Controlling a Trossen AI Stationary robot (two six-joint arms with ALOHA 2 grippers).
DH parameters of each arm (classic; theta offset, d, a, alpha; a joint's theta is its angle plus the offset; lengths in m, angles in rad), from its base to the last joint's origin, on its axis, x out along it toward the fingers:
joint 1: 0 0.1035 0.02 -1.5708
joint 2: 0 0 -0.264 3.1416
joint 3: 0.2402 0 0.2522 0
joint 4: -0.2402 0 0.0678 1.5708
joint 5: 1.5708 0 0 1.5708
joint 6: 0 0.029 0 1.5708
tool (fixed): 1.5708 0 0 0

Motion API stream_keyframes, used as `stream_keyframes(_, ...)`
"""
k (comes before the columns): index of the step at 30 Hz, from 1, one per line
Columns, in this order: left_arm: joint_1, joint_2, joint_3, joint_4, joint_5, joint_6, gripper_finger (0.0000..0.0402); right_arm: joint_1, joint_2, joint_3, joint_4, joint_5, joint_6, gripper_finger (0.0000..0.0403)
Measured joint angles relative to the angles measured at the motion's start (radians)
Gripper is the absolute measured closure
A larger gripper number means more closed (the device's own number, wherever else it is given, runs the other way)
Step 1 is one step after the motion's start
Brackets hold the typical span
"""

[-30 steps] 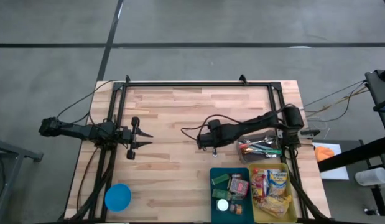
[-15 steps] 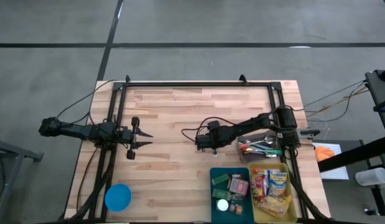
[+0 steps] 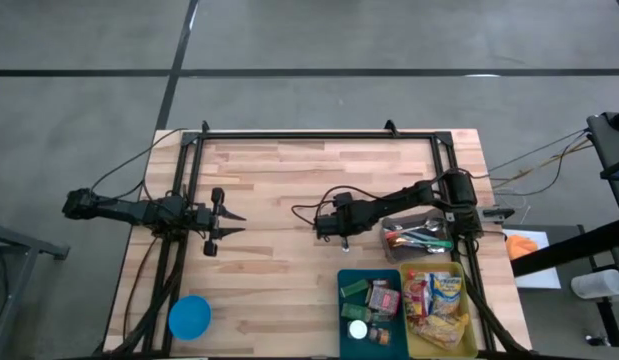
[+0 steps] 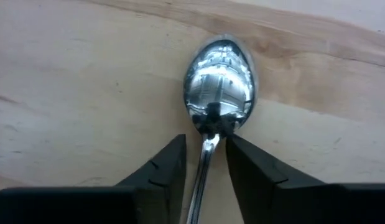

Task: Pick & Place Food Item
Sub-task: Put the silver spoon into the black bin

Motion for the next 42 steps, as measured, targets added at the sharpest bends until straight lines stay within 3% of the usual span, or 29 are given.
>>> stream_keyframes(9,0.0,0.0,0.0,0.0,0.0,0.0,0.0282,-0.001,0.0,-0.001,0.026,-0.002,-0.026,0.0386)
stream_keyframes(29,0.0,0.0,0.0,0.0,0.0,0.003,0.0282,-0.001,-0.049,-0.002,0.03,0.021,-0.082,0.0375)
stream_keyframes(42,0.0,-0.001,0.0,0.0,0.0,0.003,0.0282,0.042,-0.285,-0.001,-0.109,0.007,-0.409,0.0375)
